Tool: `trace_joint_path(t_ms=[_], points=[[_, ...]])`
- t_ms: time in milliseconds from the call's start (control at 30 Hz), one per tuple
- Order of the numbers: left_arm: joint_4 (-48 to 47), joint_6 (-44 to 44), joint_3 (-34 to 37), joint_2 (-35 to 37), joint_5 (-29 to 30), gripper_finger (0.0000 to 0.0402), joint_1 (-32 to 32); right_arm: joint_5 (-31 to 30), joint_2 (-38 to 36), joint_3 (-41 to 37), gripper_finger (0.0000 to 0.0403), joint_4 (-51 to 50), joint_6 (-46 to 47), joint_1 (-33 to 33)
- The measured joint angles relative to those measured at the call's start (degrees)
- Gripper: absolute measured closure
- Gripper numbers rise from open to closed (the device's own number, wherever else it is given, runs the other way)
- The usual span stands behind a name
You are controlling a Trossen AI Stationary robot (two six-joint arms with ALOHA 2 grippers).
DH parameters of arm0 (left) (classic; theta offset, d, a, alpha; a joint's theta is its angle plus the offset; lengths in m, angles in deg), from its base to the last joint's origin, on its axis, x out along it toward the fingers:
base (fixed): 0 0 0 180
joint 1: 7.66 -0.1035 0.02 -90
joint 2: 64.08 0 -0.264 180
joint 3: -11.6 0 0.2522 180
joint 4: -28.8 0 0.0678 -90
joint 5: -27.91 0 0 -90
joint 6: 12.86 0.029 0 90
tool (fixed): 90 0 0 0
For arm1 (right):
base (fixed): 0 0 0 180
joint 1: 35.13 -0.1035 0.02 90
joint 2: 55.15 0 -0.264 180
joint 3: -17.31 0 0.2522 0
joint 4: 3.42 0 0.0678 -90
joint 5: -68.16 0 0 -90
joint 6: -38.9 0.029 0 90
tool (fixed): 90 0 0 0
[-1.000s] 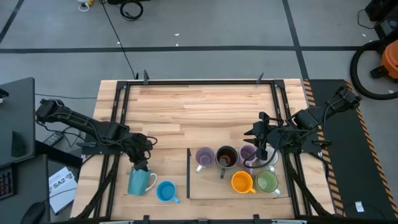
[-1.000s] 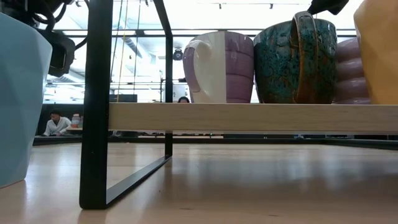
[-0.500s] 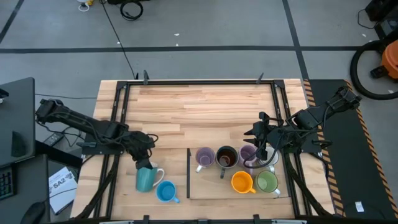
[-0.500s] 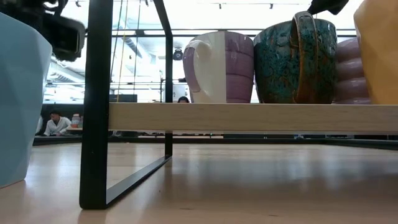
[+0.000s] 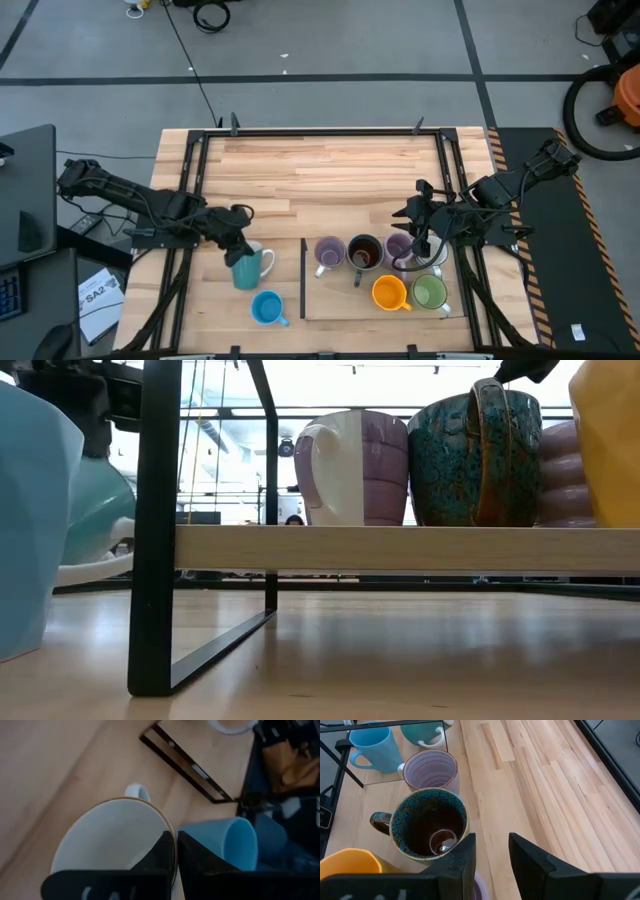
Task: Place coffee mugs
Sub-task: Put the light green mug on the shelf aligned with the blue mug
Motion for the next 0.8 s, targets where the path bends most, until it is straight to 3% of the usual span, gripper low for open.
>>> trace_joint_path(t_ms=[200,800], points=[[-0.36,2.95,0.00,0.00,5.17,0.0386,0.11,0.00,0.00,0.00,0.0281,0.00,-0.01,-0.01],[-3.39,1.04,-0.01,-0.39,4.31,0.0392,1.44,0.04,0.00,0.00,0.0281,0.04,0.21,0.01]])
